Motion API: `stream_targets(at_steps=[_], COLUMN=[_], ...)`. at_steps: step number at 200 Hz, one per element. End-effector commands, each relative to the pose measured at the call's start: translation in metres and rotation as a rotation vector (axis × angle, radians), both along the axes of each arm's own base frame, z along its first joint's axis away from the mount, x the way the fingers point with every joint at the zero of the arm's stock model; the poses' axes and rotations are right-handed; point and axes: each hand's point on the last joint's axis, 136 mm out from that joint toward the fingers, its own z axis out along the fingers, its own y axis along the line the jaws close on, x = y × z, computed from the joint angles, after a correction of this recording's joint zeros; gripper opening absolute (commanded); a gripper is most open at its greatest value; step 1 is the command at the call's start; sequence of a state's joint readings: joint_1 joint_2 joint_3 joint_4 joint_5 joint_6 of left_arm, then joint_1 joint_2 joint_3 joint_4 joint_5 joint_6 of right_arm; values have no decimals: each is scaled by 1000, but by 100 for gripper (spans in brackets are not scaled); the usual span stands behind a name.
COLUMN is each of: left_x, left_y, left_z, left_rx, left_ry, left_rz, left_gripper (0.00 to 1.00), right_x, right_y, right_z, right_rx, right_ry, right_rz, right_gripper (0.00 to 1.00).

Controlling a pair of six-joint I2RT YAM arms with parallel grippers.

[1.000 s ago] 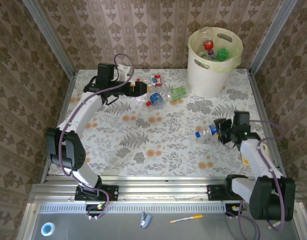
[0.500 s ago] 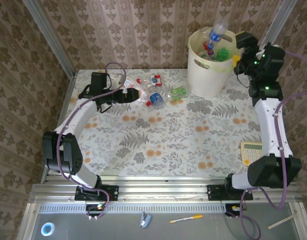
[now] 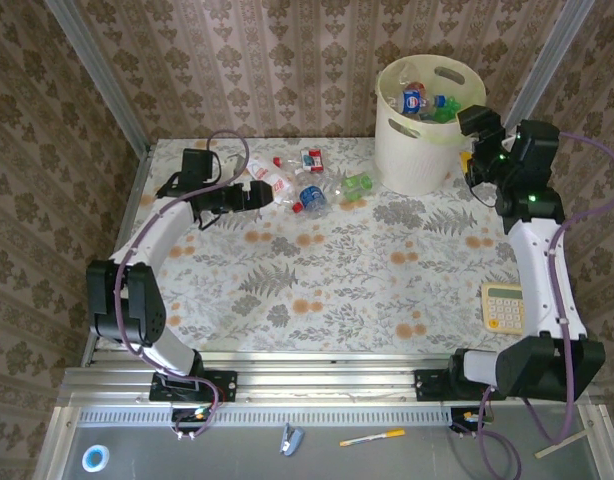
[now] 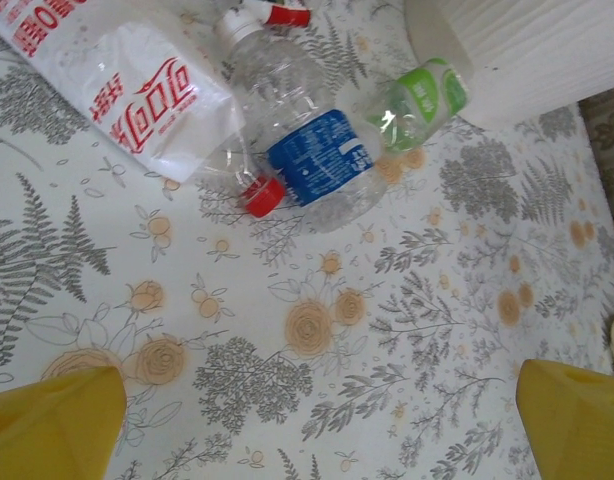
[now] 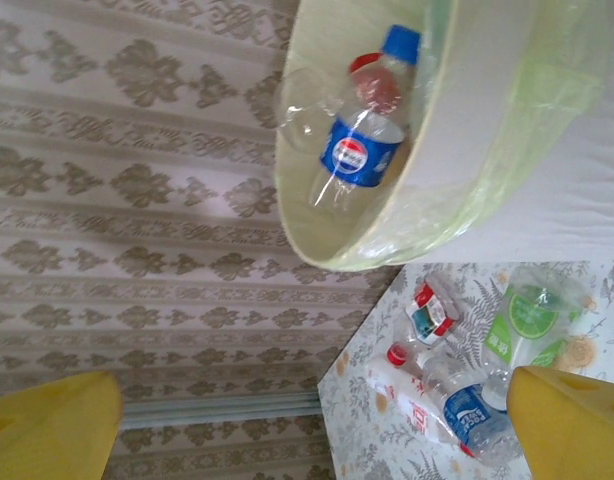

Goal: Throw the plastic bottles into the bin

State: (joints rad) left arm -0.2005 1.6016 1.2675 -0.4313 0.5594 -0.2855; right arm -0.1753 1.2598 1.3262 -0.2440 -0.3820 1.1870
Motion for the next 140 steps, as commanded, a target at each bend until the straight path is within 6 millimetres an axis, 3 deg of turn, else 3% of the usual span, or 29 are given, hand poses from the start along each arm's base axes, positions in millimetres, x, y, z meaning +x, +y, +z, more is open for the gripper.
stream_targets(at_steps=[1, 95, 140], left_x=[9, 23, 38], left_y=[10, 14, 2], left_z=[-7, -31, -43], left_rx=[34, 40, -24], left_ry=[45, 152, 202], left_rz=[61, 154, 178], left_gripper=[100, 100, 100], right_x=[-7, -17, -22], right_y=[6, 14, 17], right_z=[-16, -15, -17], right_rx=[-22, -42, -52], right_ry=[40, 29, 31], right_rz=[45, 93, 109], right_gripper=[100, 100, 100])
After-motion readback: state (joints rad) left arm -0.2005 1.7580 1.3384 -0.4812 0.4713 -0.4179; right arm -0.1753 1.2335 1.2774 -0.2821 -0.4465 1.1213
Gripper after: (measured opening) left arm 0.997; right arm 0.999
